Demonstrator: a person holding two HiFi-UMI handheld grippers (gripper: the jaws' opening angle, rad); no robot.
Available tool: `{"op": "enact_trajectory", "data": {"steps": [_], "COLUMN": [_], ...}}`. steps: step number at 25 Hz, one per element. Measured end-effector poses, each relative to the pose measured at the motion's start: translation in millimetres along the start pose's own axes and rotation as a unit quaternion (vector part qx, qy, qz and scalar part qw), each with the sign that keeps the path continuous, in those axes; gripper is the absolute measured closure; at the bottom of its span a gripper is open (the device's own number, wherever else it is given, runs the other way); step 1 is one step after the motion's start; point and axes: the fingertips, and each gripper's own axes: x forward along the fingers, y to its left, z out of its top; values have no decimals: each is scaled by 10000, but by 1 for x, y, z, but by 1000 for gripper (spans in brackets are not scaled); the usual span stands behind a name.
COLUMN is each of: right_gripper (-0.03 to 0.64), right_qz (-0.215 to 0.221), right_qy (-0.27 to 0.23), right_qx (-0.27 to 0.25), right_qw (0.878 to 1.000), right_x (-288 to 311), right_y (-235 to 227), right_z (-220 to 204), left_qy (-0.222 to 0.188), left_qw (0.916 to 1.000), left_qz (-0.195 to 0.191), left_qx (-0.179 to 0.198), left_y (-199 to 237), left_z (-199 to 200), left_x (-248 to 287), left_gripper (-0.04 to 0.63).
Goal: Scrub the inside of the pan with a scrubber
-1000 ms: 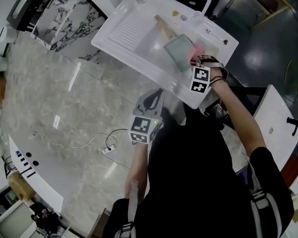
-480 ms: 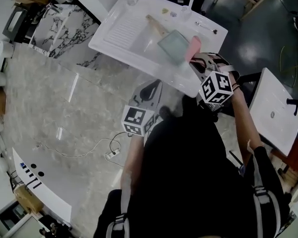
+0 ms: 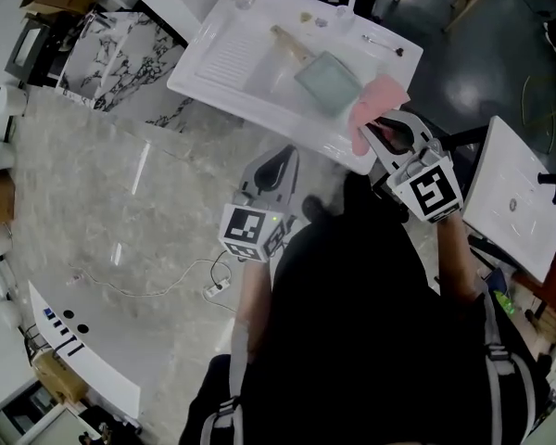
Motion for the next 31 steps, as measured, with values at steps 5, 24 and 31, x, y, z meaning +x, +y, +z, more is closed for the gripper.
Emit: {"op": "enact_trajectory", "data": {"steps": [5,24,31], "right_gripper": [578,579,578], "right_qz": [455,742,768], "right_qy": [-823,-856,-833], "right_qx": [1384,1637,1610], "right_qw": [9859,9800,9804], "right_x": [-15,-8,-7], "right_y": [18,33,29], "right_z": [18,20,20], "left_qy": [-99,-162,-171], "left_qw": [9999,9998,9998], "left_qz": [26,99,104], "left_qx": [20,-6,-7], "left_y": [-5,0,-1], "left_z": [5,14,16], "left_x": [-8,-13,-8], "left_gripper": [555,555,555]}}
